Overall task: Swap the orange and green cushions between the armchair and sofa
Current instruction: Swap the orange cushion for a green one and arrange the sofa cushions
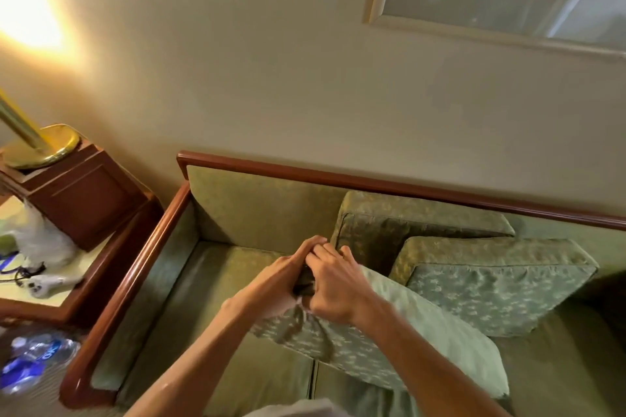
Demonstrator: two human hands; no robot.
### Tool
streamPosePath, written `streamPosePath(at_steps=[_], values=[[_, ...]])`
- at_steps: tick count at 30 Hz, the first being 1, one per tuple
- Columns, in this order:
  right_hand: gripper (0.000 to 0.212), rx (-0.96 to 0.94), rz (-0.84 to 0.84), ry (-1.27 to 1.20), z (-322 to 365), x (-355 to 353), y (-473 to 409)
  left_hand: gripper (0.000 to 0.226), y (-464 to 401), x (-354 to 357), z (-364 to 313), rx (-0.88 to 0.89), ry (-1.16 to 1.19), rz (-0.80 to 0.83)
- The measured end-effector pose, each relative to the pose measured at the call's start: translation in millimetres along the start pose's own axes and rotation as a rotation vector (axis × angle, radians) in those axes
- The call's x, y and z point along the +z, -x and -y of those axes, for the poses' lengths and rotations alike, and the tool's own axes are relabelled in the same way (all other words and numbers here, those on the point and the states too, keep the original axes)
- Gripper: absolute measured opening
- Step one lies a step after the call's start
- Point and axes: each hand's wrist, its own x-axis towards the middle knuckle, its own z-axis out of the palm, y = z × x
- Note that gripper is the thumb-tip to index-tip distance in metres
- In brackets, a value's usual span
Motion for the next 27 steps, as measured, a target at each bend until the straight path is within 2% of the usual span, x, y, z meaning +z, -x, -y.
streamPosePath(at_steps=[1, 3, 5, 7, 11, 14, 18, 20, 23, 27], values=[[0.065, 0.036, 0.037, -0.03, -1, 27, -6, 0.099, 6, 11, 22, -0.048, 0.017, 0.021], [0.092, 0.089, 0.133, -0.073, -13, 77, -9, 0.106, 16, 25, 58, -0.16, 0.051, 0.083], [0.117, 0.073, 0.186, -0.046, -26, 114, -7, 0.118, 21, 28, 88, -0.269, 0.003, 0.19], [0.124, 0.069, 0.217, 0.015, -41, 136, -3, 0.124, 22, 26, 109, -0.377, -0.093, 0.324], [0.12, 0.15, 0.271, 0.141, -90, 144, 10, 0.138, 23, 30, 125, -0.625, -0.208, 0.484], [0.112, 0.3, 0.31, 0.192, -148, 131, 28, 0.143, 18, 42, 122, -0.718, -0.333, 0.421], [0.121, 0.319, 0.406, 0.288, -206, 112, 39, 0.138, -10, 57, 93, -0.66, -0.645, 0.444], [0.121, 0.311, 0.456, 0.281, -212, 112, 39, 0.143, -23, 71, 79, -0.612, -0.714, 0.444], [0.118, 0.285, 0.445, 0.212, -204, 125, 38, 0.15, -30, 106, 66, -0.438, -0.823, 0.404], [0.099, 0.276, 0.4, 0.17, -193, 135, 42, 0.132, -32, 136, 61, -0.523, -0.732, 0.275]])
